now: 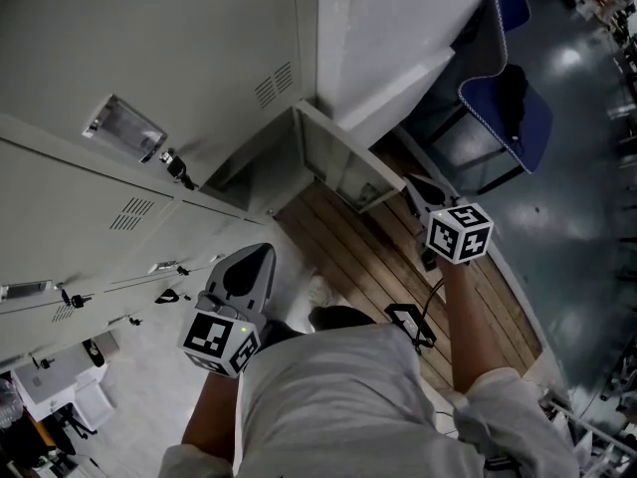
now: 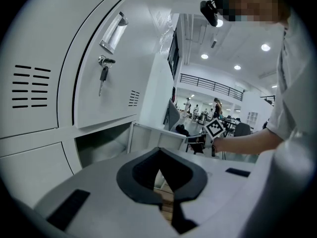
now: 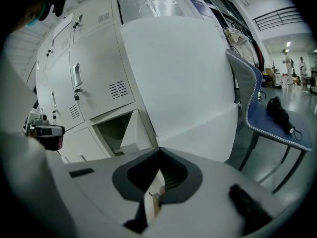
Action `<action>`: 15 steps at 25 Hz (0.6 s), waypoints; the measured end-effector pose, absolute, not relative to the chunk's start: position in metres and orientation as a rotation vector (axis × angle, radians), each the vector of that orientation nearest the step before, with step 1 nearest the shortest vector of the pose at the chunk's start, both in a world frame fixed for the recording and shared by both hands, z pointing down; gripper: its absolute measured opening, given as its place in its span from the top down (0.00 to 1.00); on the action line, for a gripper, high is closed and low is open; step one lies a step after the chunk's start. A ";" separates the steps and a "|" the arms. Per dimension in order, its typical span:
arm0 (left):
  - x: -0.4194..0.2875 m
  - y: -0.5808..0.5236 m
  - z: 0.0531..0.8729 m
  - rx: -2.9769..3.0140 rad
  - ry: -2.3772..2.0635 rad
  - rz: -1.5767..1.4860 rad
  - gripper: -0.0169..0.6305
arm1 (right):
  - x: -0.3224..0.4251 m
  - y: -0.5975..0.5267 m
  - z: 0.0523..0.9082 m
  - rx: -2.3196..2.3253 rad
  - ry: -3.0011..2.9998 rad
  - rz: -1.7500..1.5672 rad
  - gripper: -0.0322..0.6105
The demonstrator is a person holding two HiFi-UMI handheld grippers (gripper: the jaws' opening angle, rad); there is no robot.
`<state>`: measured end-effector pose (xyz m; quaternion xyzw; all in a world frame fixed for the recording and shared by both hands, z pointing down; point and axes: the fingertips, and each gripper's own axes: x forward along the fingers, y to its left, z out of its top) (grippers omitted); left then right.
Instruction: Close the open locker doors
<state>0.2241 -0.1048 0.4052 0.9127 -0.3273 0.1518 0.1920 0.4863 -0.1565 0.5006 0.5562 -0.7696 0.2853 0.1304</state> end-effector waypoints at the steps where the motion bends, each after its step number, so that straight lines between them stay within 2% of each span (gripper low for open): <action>1: 0.223 -0.104 0.405 2.561 -0.922 0.426 0.95 | 0.484 -0.156 0.501 1.608 -2.240 0.830 0.91; 15: 0.208 -0.090 0.407 2.535 -0.979 0.422 0.95 | 0.428 -0.138 0.502 1.463 -2.341 0.838 0.91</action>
